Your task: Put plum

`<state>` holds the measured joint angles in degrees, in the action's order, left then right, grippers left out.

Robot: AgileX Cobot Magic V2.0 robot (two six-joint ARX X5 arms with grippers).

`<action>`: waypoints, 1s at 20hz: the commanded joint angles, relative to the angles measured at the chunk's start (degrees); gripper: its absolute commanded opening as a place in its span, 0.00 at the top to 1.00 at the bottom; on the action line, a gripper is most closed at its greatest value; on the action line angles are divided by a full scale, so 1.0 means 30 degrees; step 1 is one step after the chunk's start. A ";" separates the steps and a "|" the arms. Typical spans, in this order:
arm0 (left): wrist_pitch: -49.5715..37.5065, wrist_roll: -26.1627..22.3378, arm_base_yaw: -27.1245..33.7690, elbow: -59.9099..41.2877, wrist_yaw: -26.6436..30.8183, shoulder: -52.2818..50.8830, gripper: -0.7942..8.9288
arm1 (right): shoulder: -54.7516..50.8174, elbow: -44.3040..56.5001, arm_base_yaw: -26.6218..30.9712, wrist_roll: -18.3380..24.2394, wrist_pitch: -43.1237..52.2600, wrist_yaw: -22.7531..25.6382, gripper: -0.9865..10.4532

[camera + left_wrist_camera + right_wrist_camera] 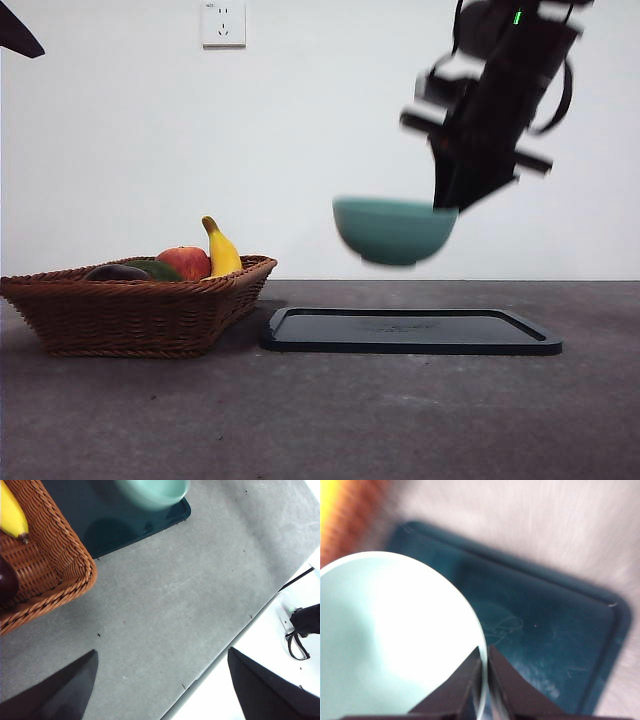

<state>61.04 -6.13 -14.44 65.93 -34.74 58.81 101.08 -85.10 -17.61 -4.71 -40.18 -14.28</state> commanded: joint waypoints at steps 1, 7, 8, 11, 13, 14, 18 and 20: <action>-0.0204 -0.0226 -0.0073 0.0393 -0.0095 0.0117 0.51 | -0.1115 -0.0430 -0.0087 0.0262 -0.0984 -0.0015 0.90; -0.0204 -0.0233 -0.0073 0.0393 -0.0095 0.0117 0.51 | -0.4947 -0.0342 -0.0328 0.0605 -0.4051 -0.0211 0.90; -0.0204 -0.0233 -0.0073 0.0393 -0.0095 0.0117 0.51 | -0.5464 -0.0248 -0.0423 0.0605 -0.4386 -0.0211 0.90; -0.0189 -0.0233 -0.0073 0.0393 -0.0095 0.0117 0.51 | -0.7351 0.0976 -0.0969 0.0605 -0.4401 -0.0204 0.90; -0.0197 -0.0233 -0.0073 0.0393 -0.0095 0.0117 0.51 | -0.8480 0.2506 -0.1406 0.0605 -0.4022 -0.0204 0.90; -0.0197 -0.0233 -0.0073 0.0393 -0.0095 0.0117 0.51 | -0.8910 0.3279 -0.1596 0.0605 -0.3789 -0.0204 0.90; -0.0189 -0.0226 -0.0073 0.0393 -0.0095 0.0117 0.51 | -0.9704 0.6404 -0.2368 0.0160 -0.2178 -0.0204 0.90; -0.0182 -0.0226 -0.0073 0.0393 -0.0095 0.0117 0.51 | -0.9690 0.7905 -0.2856 -0.0204 -0.0707 -0.0197 0.90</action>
<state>61.06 -6.13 -14.44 65.93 -34.72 58.81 71.40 -60.93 -25.67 -4.01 -43.16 -14.74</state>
